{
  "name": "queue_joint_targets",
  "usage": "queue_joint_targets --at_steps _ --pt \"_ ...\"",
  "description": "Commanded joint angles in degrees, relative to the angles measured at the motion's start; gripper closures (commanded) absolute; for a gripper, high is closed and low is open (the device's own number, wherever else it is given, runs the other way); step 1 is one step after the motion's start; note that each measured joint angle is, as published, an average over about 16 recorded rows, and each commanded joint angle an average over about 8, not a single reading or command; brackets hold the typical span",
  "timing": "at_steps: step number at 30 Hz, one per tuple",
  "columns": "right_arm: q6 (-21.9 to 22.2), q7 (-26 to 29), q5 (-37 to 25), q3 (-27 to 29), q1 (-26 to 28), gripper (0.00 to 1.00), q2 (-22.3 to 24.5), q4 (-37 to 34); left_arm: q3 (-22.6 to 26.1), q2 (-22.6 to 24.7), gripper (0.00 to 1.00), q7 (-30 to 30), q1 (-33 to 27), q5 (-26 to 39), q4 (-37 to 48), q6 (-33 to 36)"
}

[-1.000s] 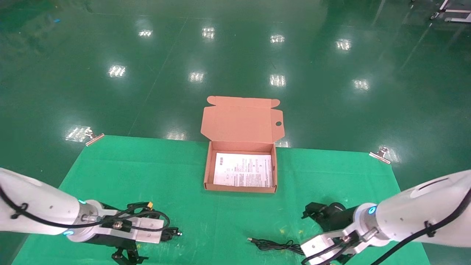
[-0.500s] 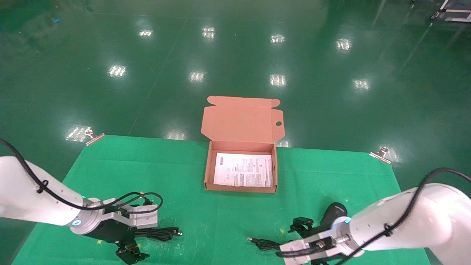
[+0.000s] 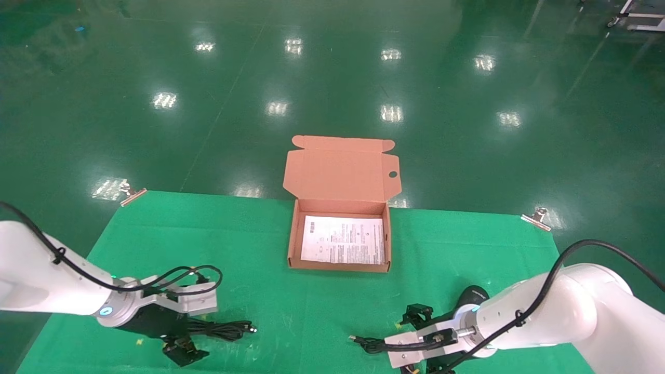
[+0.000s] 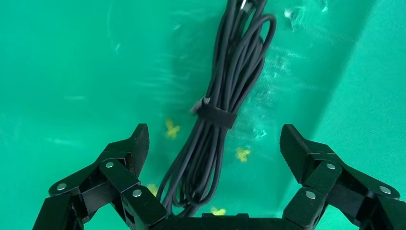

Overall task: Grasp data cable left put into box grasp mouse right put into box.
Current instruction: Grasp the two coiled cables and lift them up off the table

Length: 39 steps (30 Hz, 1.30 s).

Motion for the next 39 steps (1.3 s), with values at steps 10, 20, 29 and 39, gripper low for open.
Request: queue_joint_targets --at_steps 10,20,29,39 --pt "0.43 -0.05 -0.09 0.02 -0.09 1.0 -0.19 -0.45 -0.17 0.15 1.0 0.57 -0.16 -0.21 0.96 -0.57" --pt "0.13 -0.01 0.03 0.05 -0.03 1.0 -0.03 -0.08 -0.07 0.02 1.0 0.37 -0.03 -0.14 0.08 -0.12" --pt "0.01 0.02 0.08 0.09 0.0 1.0 0.03 0.07 -0.03 -0.02 1.0 0.3 0.02 -0.1 -0.3 0.08" --pt "-0.03 0.05 0.12 0.09 0.03 1.0 0.07 0.14 0.02 -0.06 1.0 0.28 0.05 -0.06 -0.49 0.14"
